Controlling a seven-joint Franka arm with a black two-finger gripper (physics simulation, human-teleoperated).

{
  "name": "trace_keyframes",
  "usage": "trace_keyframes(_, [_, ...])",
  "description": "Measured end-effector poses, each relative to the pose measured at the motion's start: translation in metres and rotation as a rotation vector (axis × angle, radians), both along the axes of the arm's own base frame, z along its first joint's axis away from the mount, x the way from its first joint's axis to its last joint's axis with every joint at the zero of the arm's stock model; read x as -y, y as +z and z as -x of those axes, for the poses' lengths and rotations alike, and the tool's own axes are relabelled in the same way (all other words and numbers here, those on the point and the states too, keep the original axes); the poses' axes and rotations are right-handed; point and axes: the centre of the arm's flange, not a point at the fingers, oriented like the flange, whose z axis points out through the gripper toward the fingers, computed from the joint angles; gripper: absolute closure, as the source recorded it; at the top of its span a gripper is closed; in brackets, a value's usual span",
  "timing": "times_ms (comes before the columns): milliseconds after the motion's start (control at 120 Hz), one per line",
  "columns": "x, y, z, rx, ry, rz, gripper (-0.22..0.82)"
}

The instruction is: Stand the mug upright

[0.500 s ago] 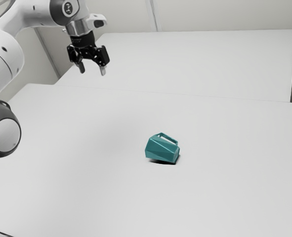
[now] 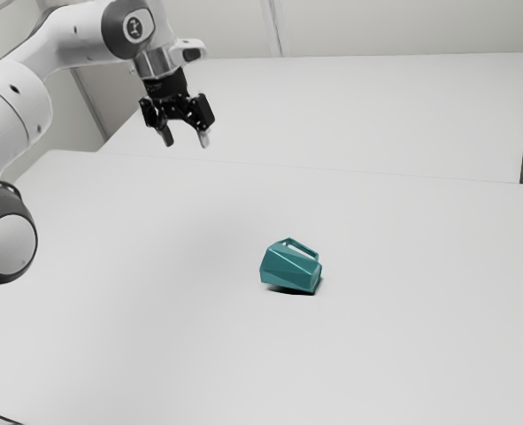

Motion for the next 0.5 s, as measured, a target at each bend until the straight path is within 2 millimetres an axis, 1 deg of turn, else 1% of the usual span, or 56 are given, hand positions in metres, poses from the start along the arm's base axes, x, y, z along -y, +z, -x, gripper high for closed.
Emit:
trace_keyframes(75, [0.014,-0.018,0.014,-0.038,0.004,0.056,0.00])
trace_keyframes(150, [0.029,-0.042,0.029,-0.067,0.011,0.115,0.00])
trace_keyframes(242, [0.042,-0.070,0.039,-0.079,0.030,0.191,0.00])
trace_keyframes(308, [0.046,-0.088,0.039,-0.075,0.044,0.238,0.00])
trace_keyframes(500, [0.053,-0.147,0.021,-0.082,0.062,0.336,0.00])
